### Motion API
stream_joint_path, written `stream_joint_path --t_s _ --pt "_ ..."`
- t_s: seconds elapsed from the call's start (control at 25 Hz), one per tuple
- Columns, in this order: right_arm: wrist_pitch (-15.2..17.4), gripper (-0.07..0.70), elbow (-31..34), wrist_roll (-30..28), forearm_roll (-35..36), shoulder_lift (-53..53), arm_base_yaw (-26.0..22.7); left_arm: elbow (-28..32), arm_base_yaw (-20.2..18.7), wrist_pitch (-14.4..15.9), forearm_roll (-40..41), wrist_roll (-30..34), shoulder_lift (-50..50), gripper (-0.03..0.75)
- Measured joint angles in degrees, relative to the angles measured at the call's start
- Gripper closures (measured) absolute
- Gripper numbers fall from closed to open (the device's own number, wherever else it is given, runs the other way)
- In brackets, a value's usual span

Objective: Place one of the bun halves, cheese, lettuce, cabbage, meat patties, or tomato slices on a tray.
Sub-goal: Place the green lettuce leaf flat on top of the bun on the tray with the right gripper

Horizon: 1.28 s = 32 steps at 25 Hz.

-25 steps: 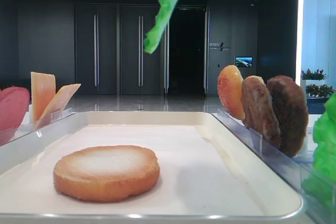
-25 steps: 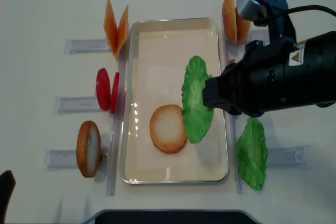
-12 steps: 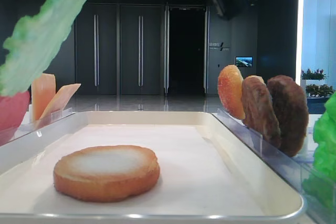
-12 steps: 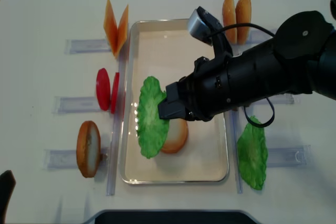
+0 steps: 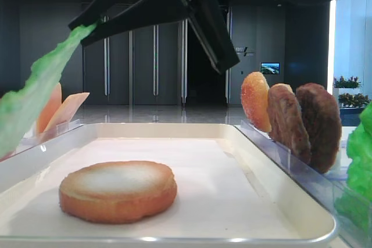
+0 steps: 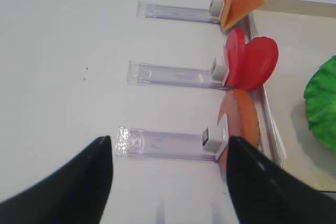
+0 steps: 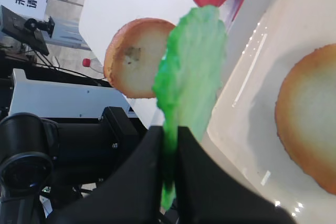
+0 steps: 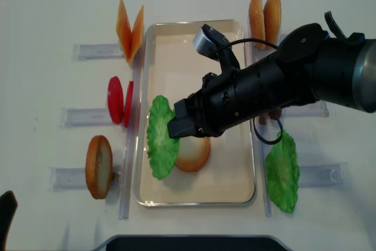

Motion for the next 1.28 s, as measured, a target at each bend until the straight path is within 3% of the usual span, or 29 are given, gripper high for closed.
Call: stream_joint_path --t_s 0.4,1.16,1.28 --pt "0.53 0.575 -0.77 -2.47 0.90 4.41 -0.89 0.00 0.00 0.00 0.00 0.00 0.00 0.199" --pt "-1.35 0.575 -0.77 -0.75 -7.39 4.73 -3.31 0.00 0.00 0.00 0.00 0.00 0.00 0.199" --pt "-2.34 0.508 -0.77 0.14 -9.18 4.73 -3.31 0.00 0.00 0.00 0.00 0.00 0.00 0.199"
